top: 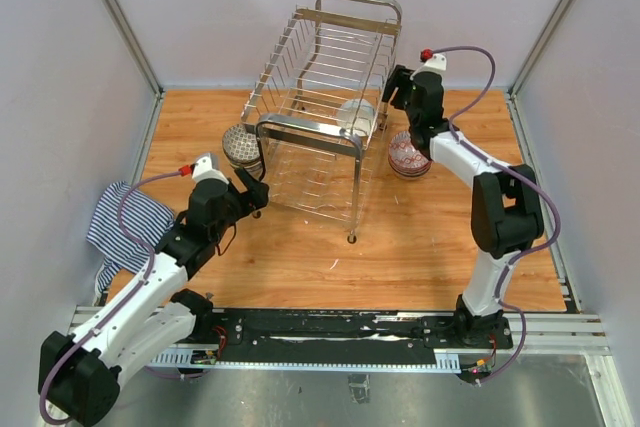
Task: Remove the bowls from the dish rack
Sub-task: Adjust the dish rack at the center of the board.
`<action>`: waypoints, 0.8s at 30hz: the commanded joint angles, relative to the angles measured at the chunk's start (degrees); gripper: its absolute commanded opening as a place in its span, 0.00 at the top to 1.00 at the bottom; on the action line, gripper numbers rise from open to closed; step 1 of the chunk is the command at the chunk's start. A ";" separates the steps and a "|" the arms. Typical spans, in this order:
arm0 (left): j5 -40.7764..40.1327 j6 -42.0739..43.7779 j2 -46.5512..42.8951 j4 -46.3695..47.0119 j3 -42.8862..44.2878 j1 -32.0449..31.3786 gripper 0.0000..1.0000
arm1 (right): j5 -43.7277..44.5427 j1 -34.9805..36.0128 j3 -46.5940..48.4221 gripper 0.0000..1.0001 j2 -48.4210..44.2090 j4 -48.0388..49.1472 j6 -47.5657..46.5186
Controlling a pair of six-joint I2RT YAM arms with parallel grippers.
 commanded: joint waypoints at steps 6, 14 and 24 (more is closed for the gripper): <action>-6.32 -1.37 1.48 0.39 3.44 0.82 0.04 | -4.19 -0.70 -10.31 0.33 -9.48 3.58 1.82; -2.22 -1.79 -1.63 0.35 2.85 2.42 0.03 | -4.96 1.51 -22.48 0.34 -18.84 7.98 10.87; 7.03 -0.62 -4.45 -0.30 2.56 2.41 0.04 | -2.15 8.05 -25.25 0.35 -20.31 11.88 25.14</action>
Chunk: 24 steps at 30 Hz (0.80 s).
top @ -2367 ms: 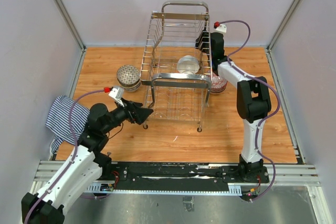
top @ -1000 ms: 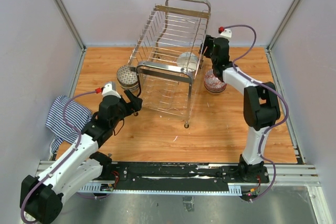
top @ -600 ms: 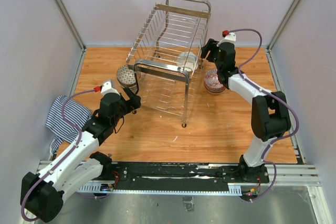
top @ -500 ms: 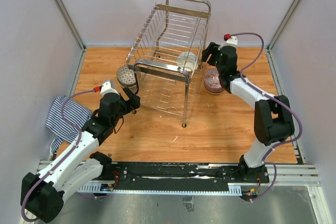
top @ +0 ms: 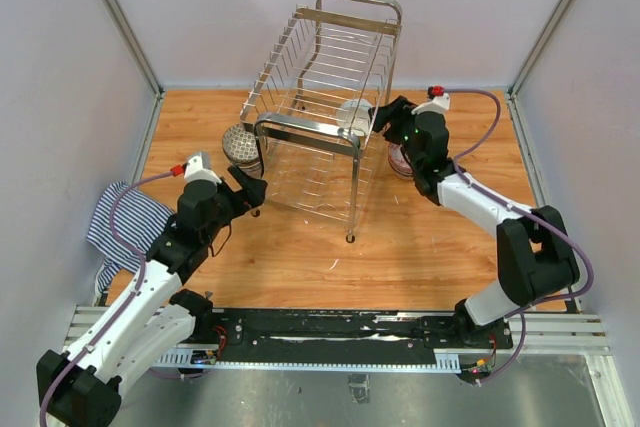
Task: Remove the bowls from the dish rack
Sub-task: Adjust the dish rack at the center of the board.
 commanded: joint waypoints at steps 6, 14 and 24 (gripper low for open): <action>7.81 0.44 -0.26 0.85 1.56 0.37 0.04 | 5.37 5.30 0.94 0.35 2.31 4.24 15.58; 8.29 1.60 -2.71 -0.46 1.36 0.42 0.04 | 8.29 7.48 3.96 0.36 8.59 6.38 23.63; 9.16 3.03 -5.32 -0.51 0.35 0.43 0.04 | 15.17 10.97 8.78 0.40 16.02 8.64 27.88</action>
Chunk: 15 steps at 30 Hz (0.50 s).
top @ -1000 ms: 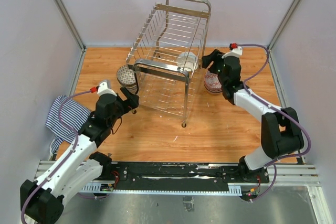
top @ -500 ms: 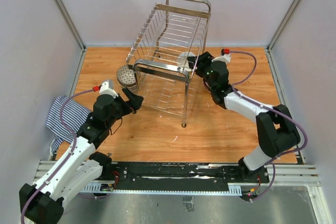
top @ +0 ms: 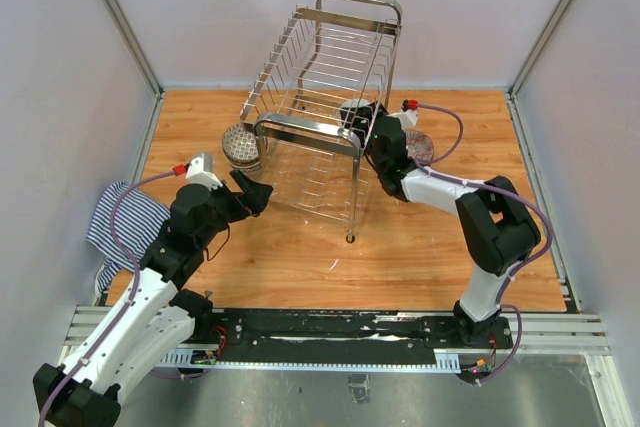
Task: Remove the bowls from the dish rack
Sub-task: Adjust the dish rack at the center of the board.
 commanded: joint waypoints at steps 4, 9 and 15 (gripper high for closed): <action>1.96 1.64 -2.58 0.85 -0.41 0.35 0.04 | 6.66 1.99 5.24 0.42 5.50 2.58 4.84; 2.18 2.37 -3.73 1.05 -0.82 0.40 0.04 | 7.59 2.23 8.17 0.44 8.60 1.75 5.62; 2.31 2.88 -5.07 1.22 -1.73 0.38 0.04 | 9.31 2.49 11.31 0.47 11.23 0.45 5.03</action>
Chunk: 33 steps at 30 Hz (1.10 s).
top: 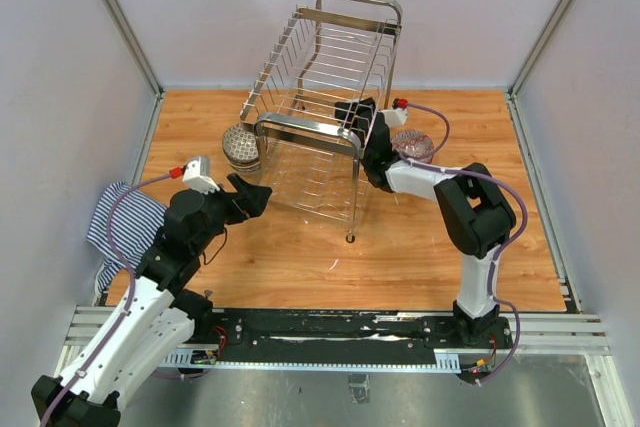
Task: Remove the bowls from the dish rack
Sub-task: Adjust the dish rack at the center of the board.
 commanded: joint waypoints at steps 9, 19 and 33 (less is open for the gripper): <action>0.79 1.79 -1.94 1.96 -2.26 0.43 0.03 | 6.64 1.15 6.17 0.50 4.14 -3.63 -1.22; 0.55 2.06 -2.12 2.41 -2.79 0.39 0.03 | 7.38 1.04 7.21 0.52 5.70 -4.79 -1.80; 0.01 1.99 -1.53 3.35 -3.72 0.43 0.03 | 7.11 -1.07 8.22 0.53 7.21 -3.86 -1.40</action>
